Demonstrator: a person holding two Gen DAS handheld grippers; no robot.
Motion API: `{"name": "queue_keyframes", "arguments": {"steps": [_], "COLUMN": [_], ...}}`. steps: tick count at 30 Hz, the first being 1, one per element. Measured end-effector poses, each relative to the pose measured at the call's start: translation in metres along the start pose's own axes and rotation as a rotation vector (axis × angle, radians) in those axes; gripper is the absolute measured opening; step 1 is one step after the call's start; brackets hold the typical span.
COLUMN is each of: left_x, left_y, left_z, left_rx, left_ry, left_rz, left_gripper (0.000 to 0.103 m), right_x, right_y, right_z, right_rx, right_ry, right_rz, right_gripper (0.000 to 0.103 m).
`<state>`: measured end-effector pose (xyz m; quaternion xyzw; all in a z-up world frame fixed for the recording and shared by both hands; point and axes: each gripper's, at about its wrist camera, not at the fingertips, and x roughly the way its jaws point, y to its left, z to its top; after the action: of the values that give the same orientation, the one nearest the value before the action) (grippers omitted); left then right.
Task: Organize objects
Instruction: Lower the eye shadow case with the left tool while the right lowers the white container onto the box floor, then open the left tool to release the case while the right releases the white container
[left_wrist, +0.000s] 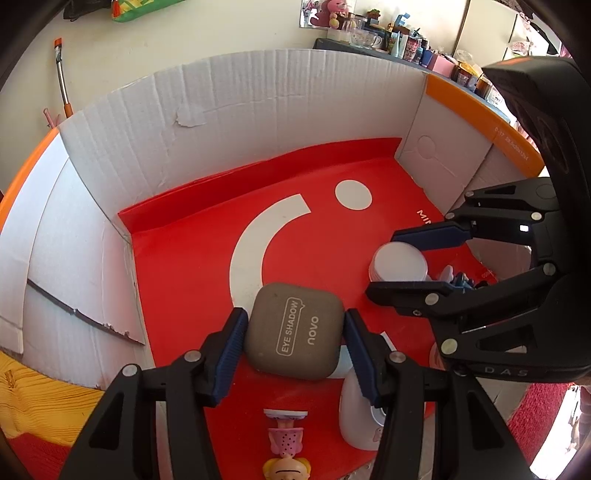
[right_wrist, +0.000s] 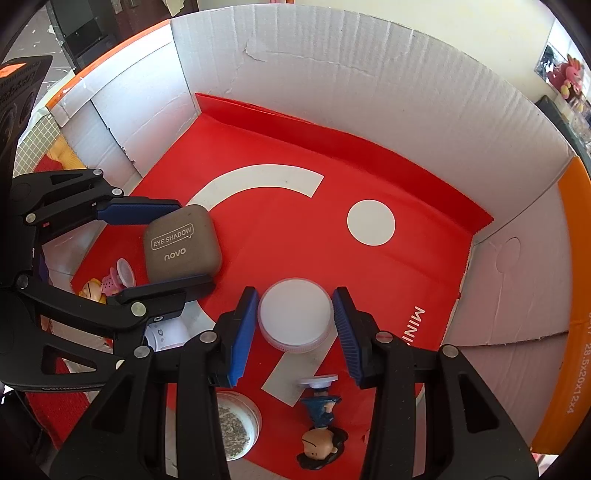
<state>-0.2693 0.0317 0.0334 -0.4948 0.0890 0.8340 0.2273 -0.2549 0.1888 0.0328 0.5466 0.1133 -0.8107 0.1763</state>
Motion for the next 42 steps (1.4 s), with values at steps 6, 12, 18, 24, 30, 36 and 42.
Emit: {"name": "queue_keyframes", "arguments": {"steps": [6,12,18,24,30,36,42], "left_x": [0.0,-0.001,0.0,-0.001,-0.001,-0.005,-0.008], "left_y": [0.0,-0.001,-0.002,-0.001,-0.002,0.001,0.001], "left_z": [0.001,0.0,0.001,0.002,0.005,0.005,0.008], "left_rx": [0.001,0.002,0.003,-0.002,-0.006,-0.013,-0.013], "left_ry": [-0.001,-0.001,-0.002,-0.004,-0.008,-0.011,-0.021], "left_rz": [0.001,0.002,0.003,0.005,0.006,0.006,0.013], "left_gripper": [0.055,0.055,0.055,0.055,0.055,0.057,0.057], "right_x": [0.0,-0.001,0.002,-0.002,-0.004,-0.006,-0.012], "right_y": [0.0,0.003,0.002,0.003,0.002,0.0,0.002], "right_z": [-0.002,-0.003,-0.002,-0.004,-0.007,-0.011,-0.013], "right_rx": [0.0,0.0,0.0,0.005,0.017,0.034,0.033], "right_ry": [-0.001,0.0,-0.001,0.0,-0.001,-0.004,-0.025], "right_rz": [0.0,0.0,0.0,-0.001,-0.004,0.004,-0.016], "right_gripper": [0.041,0.041,0.041,0.041,0.044,0.047,0.052]}}
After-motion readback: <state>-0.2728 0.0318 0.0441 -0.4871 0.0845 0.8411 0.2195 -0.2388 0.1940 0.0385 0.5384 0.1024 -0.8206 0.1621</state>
